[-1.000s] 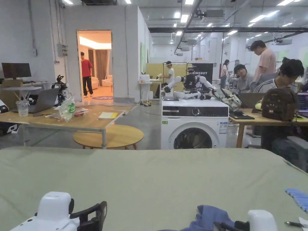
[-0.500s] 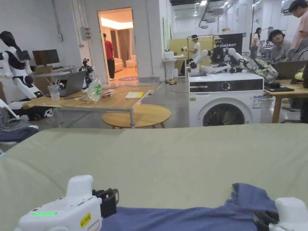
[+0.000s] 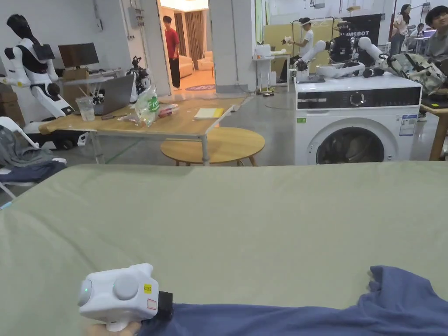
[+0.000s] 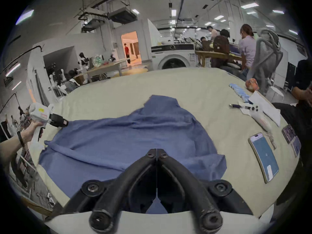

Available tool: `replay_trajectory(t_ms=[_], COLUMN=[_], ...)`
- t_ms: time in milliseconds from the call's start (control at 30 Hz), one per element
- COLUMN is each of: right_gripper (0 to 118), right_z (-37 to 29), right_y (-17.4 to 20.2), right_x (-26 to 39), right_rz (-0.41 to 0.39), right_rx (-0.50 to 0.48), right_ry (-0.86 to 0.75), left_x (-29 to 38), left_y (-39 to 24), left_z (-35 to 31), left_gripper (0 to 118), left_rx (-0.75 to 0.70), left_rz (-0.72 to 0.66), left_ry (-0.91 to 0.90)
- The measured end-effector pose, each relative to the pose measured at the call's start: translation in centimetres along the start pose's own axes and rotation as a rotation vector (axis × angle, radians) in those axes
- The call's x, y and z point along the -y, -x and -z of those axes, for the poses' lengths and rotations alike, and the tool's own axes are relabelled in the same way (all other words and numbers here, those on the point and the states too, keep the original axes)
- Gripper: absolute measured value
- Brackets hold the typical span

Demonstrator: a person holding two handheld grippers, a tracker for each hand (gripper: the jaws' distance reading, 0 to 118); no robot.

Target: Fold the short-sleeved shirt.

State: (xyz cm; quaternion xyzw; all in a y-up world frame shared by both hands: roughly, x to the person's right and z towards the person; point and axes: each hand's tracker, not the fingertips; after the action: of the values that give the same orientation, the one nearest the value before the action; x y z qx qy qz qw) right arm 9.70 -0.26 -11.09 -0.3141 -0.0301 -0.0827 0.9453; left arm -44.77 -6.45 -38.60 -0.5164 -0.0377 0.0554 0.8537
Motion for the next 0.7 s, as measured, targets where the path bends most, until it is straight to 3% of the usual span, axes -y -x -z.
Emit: replay_trajectory(t_ms=[33, 67, 100, 267, 300, 333, 367, 500, 533, 567, 600, 667, 700], right_gripper=[0, 0, 0, 0, 19, 45, 61, 57, 47, 30, 27, 21, 8], right_z=[0.4, 0.9, 1.6, 7.3, 9.3, 10.6, 12.7, 18.2, 19.2, 20.2, 20.5, 19.5, 19.4], right_y=[-0.5, -1.0, -1.5, -3.1, -3.8, -4.2, -5.3, -7.0, -7.0, -7.0, -6.6, -5.7, -5.4], right_x=[-0.4, -0.9, -1.6, -6.6, -7.9, -8.6, -9.1, -11.2, -11.2, -10.9, -10.4, -10.5, -10.5], right_rz=[-0.001, 0.002, 0.007, 0.024, 0.035, 0.042, 0.034, 0.075, 0.069, 0.063, 0.004, -0.045, -0.074], right_rx=[0.009, 0.017, 0.015, -0.001, 0.013, 0.021, 0.028, 0.095, 0.121, 0.142, 0.181, 0.162, 0.145], right_ry=[0.007, 0.014, 0.020, 0.114, 0.163, 0.188, 0.242, 0.382, 0.421, 0.473, 0.485, 0.437, 0.431], left_x=[0.1, 0.3, 0.3, -0.1, -0.2, -0.3, -0.4, 0.5, 0.7, 0.8, 0.9, 0.7, 0.6], left_y=[-0.1, -0.8, -1.4, -3.5, -3.5, -3.4, -3.3, -3.6, -3.6, -3.6, -3.7, -3.6, -3.7], left_z=[0.1, -0.7, -0.9, 0.0, 0.1, 0.0, -0.1, -0.4, -0.5, -0.6, -0.7, -0.7, -0.7], left_gripper=[31, 19, 0, 0, 0, 0, 0, 0, 0, 0, 0, 0, 0], left_rx=[0.040, 0.019, 0.015, -0.048, -0.045, -0.042, -0.037, -0.033, -0.033, -0.033, -0.033, -0.035, -0.038], left_rz=[0.013, 0.049, 0.121, 0.220, 0.220, 0.216, 0.215, 0.209, 0.200, 0.191, 0.188, 0.191, 0.196], left_ry=[-0.051, -0.083, -0.070, -0.013, -0.011, -0.006, 0.000, -0.018, -0.026, -0.031, -0.033, -0.032, -0.026])
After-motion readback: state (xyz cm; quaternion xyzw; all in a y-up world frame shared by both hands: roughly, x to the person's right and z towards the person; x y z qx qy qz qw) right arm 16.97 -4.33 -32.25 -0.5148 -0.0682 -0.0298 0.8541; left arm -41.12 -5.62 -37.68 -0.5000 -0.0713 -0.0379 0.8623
